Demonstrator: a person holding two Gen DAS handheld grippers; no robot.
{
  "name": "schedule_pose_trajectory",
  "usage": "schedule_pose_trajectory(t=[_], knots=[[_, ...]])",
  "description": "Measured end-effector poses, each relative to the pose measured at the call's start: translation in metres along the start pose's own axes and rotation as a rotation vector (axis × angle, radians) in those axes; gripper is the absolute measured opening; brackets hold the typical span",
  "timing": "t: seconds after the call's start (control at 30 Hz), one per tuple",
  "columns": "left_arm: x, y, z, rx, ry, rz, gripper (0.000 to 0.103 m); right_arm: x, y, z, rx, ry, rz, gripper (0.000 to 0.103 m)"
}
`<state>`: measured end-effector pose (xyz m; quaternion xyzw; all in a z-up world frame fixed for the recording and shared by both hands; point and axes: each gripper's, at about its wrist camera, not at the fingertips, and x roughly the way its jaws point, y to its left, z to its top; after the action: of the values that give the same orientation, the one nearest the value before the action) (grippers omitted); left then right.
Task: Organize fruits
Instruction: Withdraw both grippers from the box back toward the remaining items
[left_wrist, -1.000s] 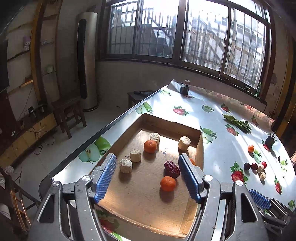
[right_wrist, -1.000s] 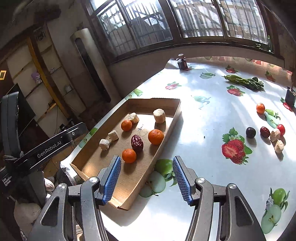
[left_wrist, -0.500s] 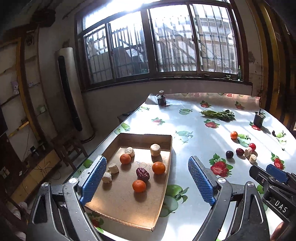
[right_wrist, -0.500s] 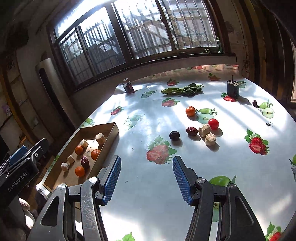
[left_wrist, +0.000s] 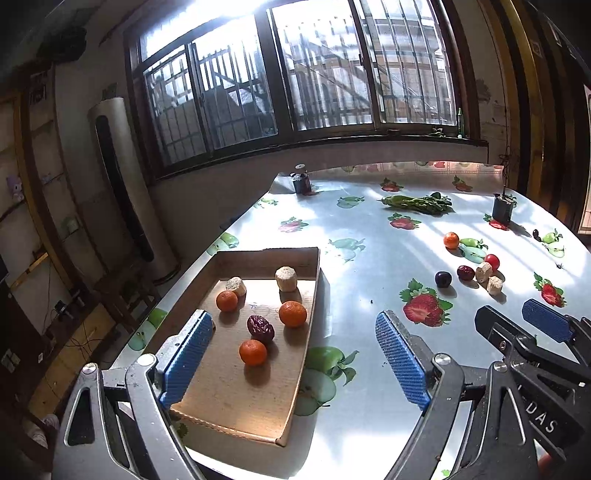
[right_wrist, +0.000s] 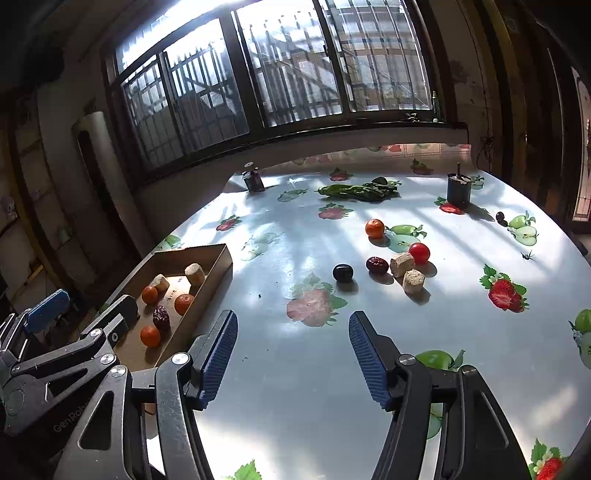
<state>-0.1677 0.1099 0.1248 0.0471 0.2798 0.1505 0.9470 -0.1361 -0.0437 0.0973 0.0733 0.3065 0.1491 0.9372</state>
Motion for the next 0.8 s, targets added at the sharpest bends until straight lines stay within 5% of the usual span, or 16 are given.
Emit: schedule_pose_trajectory(t=[0.8], knots=[[0.011, 0.017, -0.002, -0.052, 0.048, -0.03, 0.09, -0.001, -0.008, 0.009, 0.016, -0.011, -0.055, 0.069]])
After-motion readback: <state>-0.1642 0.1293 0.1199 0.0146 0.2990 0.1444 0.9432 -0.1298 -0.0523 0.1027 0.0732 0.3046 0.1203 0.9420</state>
